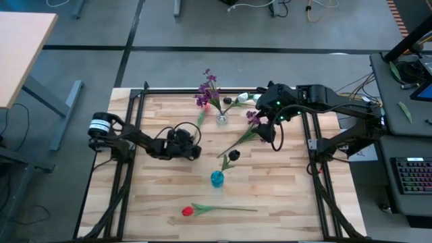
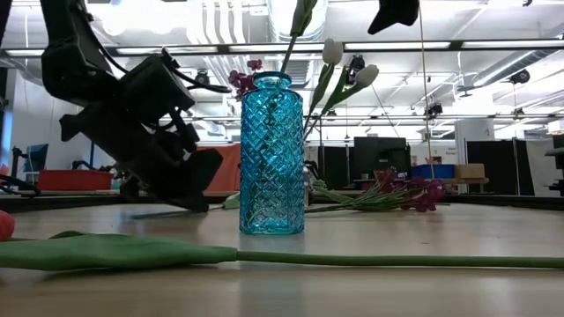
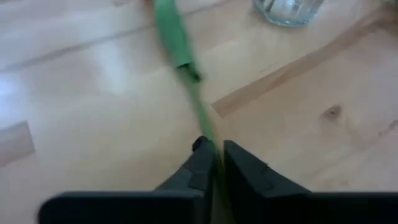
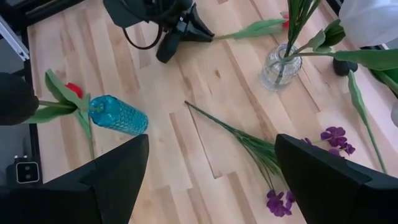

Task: Sort flowers into vase by color
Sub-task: Put the top red flower into the blue vase

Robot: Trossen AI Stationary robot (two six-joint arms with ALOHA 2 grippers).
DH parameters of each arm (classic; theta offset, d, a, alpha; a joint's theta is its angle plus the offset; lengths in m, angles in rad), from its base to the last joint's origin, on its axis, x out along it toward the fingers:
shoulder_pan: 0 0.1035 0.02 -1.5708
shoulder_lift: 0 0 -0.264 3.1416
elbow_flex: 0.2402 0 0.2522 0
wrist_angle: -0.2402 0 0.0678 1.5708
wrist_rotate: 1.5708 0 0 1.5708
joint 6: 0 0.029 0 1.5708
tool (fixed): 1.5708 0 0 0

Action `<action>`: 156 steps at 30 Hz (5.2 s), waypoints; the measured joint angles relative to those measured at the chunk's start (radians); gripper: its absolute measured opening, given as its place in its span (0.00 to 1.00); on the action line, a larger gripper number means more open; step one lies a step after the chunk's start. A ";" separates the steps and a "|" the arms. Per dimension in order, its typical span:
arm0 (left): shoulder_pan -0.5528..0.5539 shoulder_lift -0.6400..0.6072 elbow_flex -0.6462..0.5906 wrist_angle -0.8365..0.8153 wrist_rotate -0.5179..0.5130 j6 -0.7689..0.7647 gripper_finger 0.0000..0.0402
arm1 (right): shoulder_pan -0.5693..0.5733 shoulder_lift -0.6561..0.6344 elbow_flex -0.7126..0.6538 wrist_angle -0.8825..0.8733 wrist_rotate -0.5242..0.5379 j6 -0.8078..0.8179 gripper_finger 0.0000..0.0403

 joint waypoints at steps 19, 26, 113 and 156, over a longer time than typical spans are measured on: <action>-0.131 -0.424 -0.007 -0.594 0.428 -0.104 0.09 | 0.000 0.000 0.000 0.000 -0.001 -0.038 0.85; -0.185 -0.438 0.019 -0.602 0.370 -0.059 0.33 | 0.000 0.000 0.000 0.000 -0.001 -0.044 0.85; -0.428 -0.422 0.177 0.866 -0.041 1.282 0.00 | 0.163 0.360 -0.009 1.212 -0.220 -0.349 0.77; -0.692 -0.594 0.249 -0.225 -0.368 0.526 0.59 | 0.292 0.186 0.000 0.739 -0.096 -0.238 0.04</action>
